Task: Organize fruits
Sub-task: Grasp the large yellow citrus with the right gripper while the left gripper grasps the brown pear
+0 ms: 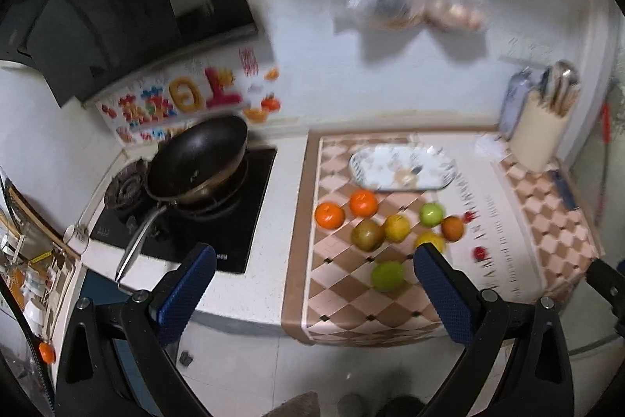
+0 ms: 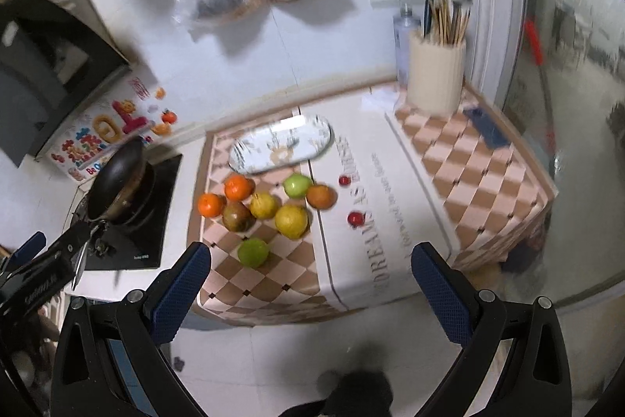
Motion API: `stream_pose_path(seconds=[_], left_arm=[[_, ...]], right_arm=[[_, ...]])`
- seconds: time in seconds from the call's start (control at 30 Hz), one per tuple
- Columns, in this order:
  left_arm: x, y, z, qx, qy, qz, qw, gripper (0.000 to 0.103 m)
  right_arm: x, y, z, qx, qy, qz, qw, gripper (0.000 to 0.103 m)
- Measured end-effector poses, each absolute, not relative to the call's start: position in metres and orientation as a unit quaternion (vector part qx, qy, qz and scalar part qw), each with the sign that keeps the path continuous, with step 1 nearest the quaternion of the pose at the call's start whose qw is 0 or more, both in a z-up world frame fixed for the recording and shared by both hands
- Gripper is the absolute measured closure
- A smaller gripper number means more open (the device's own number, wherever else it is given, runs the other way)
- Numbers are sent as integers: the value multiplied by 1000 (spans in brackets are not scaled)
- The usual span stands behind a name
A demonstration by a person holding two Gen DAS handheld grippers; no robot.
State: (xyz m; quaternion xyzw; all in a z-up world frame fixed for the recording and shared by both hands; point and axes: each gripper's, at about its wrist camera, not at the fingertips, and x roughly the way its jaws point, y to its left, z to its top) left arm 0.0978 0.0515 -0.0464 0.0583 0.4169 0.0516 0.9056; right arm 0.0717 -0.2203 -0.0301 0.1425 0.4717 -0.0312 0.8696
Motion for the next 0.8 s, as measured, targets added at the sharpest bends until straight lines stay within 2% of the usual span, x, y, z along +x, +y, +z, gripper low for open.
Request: stream_pose_path(seconds=[0.2,0.47,0.63,0.73,0.8], left_arm=[[177,63,-122,42,514,61,855,0],[280,69,-246,-53,667,31,743,4],[319,67,-296,-120,712,14,691,4],[332,67,-318,-157,732,8,663,4],[337,69,-329,-181,738,9,650,5]], right_arm=[[148,-224,-120,164,523,5,836,2],[271,-185,-272,158,640,81,748,14],[308,-158,-333,145,685,100,707,24],[319,-148,-349,121,700,101,696,26],[323,-145,-356,114,710,108,687,32]])
